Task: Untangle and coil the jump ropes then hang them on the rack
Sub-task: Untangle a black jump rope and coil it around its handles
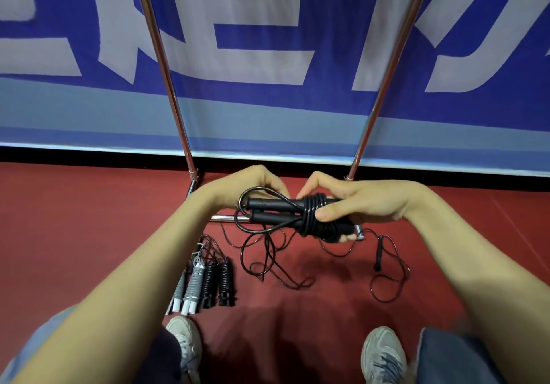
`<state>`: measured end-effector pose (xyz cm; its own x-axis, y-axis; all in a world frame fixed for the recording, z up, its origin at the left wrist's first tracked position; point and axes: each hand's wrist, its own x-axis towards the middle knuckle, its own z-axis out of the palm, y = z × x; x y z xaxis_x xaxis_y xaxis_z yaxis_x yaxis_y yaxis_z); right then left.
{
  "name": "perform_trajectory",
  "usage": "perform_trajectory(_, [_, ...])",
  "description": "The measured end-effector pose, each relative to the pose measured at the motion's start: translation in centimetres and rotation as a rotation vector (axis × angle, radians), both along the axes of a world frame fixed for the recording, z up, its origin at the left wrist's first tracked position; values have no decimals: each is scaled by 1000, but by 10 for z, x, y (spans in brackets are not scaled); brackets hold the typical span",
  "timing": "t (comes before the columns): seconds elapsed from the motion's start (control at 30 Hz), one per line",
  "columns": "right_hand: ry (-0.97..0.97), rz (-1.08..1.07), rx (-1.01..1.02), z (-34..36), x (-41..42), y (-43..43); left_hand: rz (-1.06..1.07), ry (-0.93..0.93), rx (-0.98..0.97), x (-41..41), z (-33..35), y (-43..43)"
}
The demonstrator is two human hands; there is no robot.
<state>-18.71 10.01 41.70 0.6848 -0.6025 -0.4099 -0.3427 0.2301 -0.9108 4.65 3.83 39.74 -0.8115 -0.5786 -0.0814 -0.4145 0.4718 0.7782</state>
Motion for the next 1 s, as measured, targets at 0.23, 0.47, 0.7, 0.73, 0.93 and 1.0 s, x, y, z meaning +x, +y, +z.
perform_trajectory(0.23, [333, 98, -11, -5, 4, -6, 65, -225, -110, -20, -5, -2])
perform_trajectory(0.47, [614, -105, -350, -24, 15, -15, 361, -122, -277, -47, -11, 14])
perform_trajectory(0.7, [603, -429, -747, -31, 8, -22, 640, 275, -122, -60, -8, 30])
perform_trajectory(0.73, [578, -464, -773, -29, 8, -22, 674, 366, -14, -59, -7, 29])
perform_trajectory(0.93, [328, -751, -800, -17, 2, -22, 573, 476, 420, -54, -7, 26])
perform_trajectory(1.0, [231, -790, -743, -13, -1, -22, 514, 488, 434, -53, -8, 25])
